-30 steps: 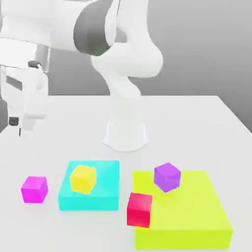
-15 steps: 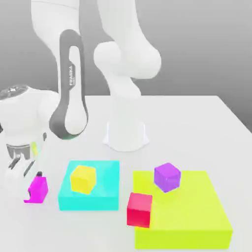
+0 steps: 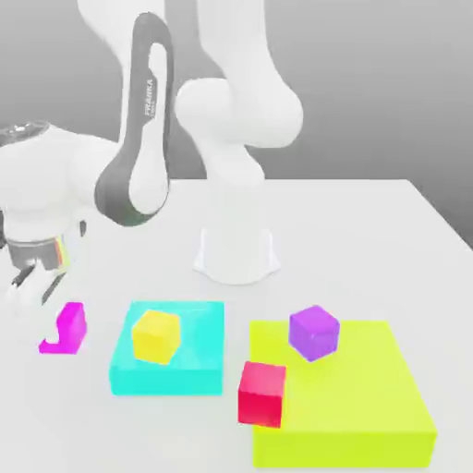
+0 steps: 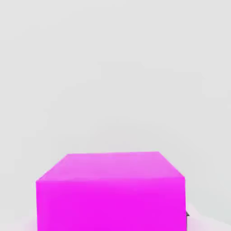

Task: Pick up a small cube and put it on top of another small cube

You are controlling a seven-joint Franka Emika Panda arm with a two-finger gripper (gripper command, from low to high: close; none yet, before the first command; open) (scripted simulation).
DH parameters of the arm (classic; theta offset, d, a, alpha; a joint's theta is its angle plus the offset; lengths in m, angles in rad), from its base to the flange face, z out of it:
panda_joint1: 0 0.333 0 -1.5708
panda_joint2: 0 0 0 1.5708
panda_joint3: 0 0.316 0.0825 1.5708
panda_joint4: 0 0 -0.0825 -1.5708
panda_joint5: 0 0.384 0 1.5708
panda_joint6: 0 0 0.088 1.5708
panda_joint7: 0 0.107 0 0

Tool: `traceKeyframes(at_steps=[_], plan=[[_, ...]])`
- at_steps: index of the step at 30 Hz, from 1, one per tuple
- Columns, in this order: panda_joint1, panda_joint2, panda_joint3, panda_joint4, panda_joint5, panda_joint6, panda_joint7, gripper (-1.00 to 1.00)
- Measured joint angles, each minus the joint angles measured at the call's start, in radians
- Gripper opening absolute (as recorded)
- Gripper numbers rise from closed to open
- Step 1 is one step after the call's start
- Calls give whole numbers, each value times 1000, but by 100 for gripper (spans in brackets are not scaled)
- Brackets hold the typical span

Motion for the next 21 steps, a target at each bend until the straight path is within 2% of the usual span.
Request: traceKeyframes(at_steps=[12, 17, 18, 21], plan=[[349, -153, 209, 133, 0, -288, 355, -100], [369, -50, 220, 118, -39, -176, 412, -100], [369, -25, 221, 112, -44, -145, 416, 100], [369, -25, 221, 112, -44, -145, 416, 100]])
